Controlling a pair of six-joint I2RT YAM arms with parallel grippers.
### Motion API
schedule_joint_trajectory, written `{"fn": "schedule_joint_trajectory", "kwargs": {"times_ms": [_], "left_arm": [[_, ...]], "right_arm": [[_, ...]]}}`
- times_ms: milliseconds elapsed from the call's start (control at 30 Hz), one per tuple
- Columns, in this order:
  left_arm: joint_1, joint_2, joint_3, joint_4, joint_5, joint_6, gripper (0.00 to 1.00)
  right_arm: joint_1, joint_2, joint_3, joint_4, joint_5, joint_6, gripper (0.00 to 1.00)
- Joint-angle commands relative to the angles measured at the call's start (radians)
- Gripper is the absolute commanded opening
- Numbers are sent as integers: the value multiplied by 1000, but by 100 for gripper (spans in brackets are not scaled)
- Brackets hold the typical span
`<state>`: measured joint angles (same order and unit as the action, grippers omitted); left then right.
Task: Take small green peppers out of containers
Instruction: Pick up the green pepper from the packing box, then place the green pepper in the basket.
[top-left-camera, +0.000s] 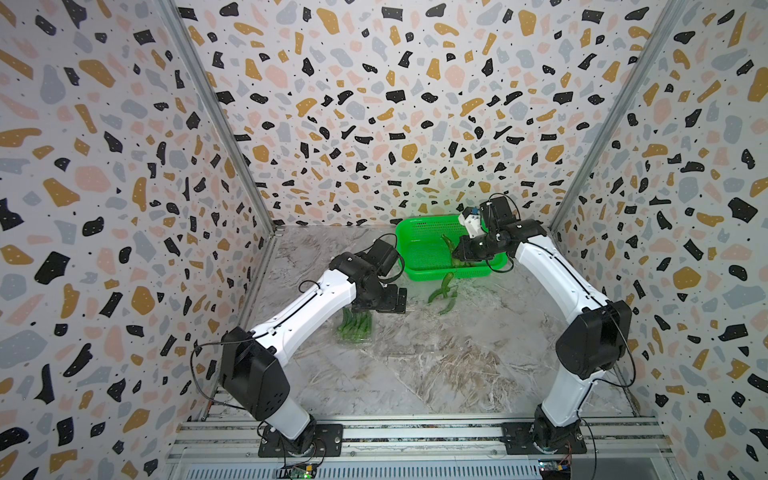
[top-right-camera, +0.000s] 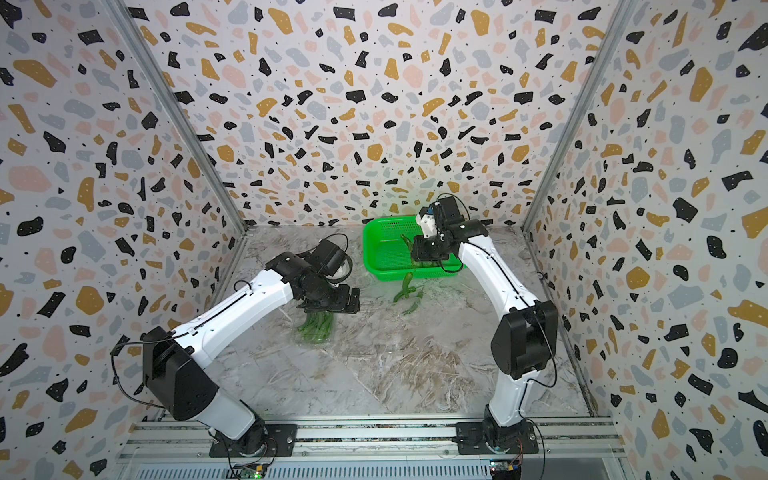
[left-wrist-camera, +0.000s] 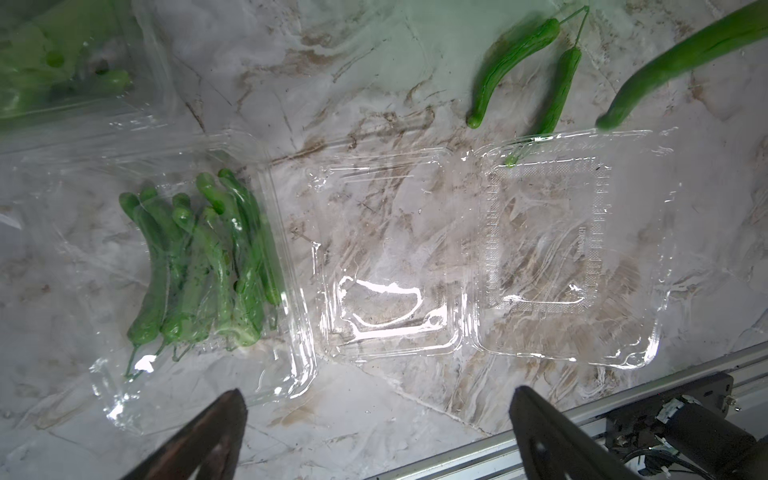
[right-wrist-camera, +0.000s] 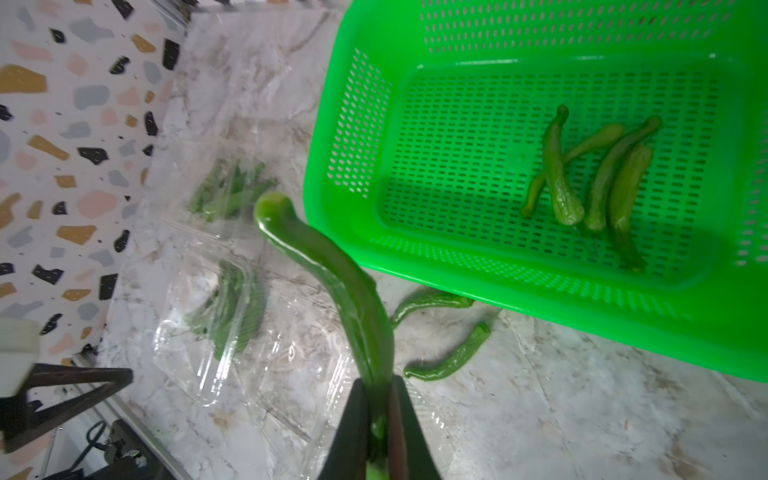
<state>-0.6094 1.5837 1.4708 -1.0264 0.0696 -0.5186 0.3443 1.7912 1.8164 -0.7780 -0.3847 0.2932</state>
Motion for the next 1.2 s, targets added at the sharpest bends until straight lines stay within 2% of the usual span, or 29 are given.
{"fn": "schedule_joint_trajectory", "kwargs": {"times_ms": [0, 200, 467, 500, 533, 633, 667, 767, 967, 1067, 1167], "left_arm": [[7, -11, 8, 6, 0, -2, 100], [7, -8, 31, -11, -8, 4, 100], [7, -26, 31, -31, -20, 2, 100], [7, -29, 29, -34, -23, -1, 100], [7, -32, 30, -37, -25, -1, 100], [7, -40, 28, -45, -32, -7, 99], [7, -43, 27, -46, -34, -8, 100], [7, -52, 13, -40, -37, -17, 99], [7, -44, 6, -25, -34, -20, 100], [7, -30, 13, -17, -29, -19, 100], [7, -16, 21, -12, -22, -16, 100]], "right_arm": [[-39, -70, 74, 86, -73, 68, 3], [-119, -13, 86, 233, -52, 148, 3], [-137, 270, 147, 276, 52, 79, 7], [-136, 310, 169, 268, 58, 73, 10], [-136, 352, 202, 243, 60, 65, 18], [-131, 457, 392, 92, 88, 27, 48], [-130, 467, 435, 59, 101, 18, 54], [-129, 427, 493, 7, 141, 23, 65], [-107, 267, 463, -142, 126, 21, 66], [-73, 152, 333, -179, 127, 5, 66], [-43, 17, 114, -140, 116, 17, 66]]}}
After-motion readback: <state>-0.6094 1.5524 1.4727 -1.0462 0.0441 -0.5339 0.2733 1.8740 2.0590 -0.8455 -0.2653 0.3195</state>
